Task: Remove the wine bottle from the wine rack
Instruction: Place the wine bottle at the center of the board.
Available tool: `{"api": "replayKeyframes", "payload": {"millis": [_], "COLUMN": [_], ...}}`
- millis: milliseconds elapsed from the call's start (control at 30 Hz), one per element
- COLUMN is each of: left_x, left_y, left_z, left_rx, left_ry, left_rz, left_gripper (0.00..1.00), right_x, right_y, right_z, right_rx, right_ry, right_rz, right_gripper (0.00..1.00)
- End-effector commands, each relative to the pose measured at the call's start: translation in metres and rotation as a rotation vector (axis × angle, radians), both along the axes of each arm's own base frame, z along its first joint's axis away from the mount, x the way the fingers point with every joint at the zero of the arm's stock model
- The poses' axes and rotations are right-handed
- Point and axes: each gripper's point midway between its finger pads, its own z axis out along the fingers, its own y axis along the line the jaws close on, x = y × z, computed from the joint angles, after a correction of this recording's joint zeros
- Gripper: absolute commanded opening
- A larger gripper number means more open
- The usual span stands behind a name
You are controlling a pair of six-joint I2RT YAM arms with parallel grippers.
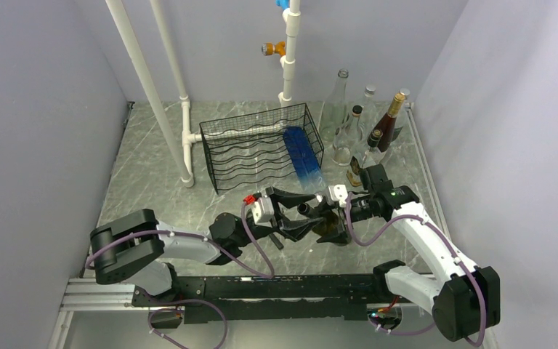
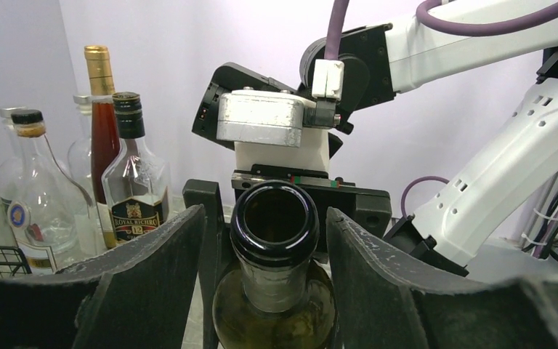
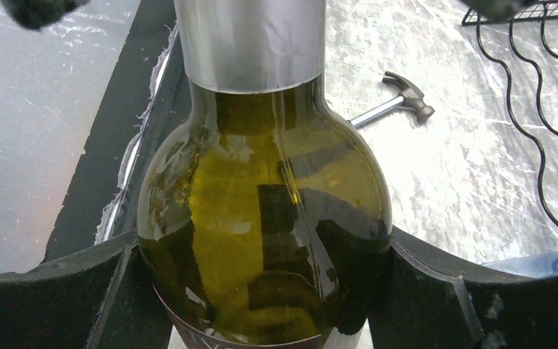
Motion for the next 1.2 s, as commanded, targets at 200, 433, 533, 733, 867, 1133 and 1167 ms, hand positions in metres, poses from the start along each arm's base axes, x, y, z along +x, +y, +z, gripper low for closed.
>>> {"api": "replayKeyframes", "payload": {"millis": [200, 433, 533, 733, 867, 1133, 1167], "left_x": [-0.011, -0.01, -0.01, -0.003, -0.002, -0.003, -0.003], "left_y": [-0.007, -0.007, -0.004, 0.004, 0.005, 0.007, 0.008], "left_z": [0.028, 0.034, 0.041, 0.053, 0.057, 0.066, 0.068], "left_rx": [-0.106, -0.1, -0.117, -0.144, -0.126, -0.125, -0.127], "left_ry": [-0.025, -0.027, -0.024, 0.01, 0.009, 0.011, 0.009], "left_rz": [-0.07, -0.068, -0.063, -0.022, -0.01, -0.011, -0.01], "left_gripper": [0.54, 0.0, 0.0, 0.0, 0.0, 0.0, 0.0], "right_x": [0.006, 0.006, 0.006, 0.005, 0.005, 0.003, 0.003], "right_y": [0.01, 0.01, 0.01, 0.01, 0.009, 0.009, 0.009], "right_z": [0.041, 0.037, 0.036, 0.036, 0.036, 0.037, 0.037], "right_rx": [0.141, 0.137, 0.138, 0.14, 0.141, 0.144, 0.144], "right_ry": [-0.086, -0.077, -0.076, -0.078, -0.08, -0.089, -0.089], "right_rz": [0.038, 0.035, 0.033, 0.034, 0.034, 0.037, 0.037], "right_gripper": [0.01, 0.06, 0.17, 0.49, 0.65, 0.84, 0.86]}}
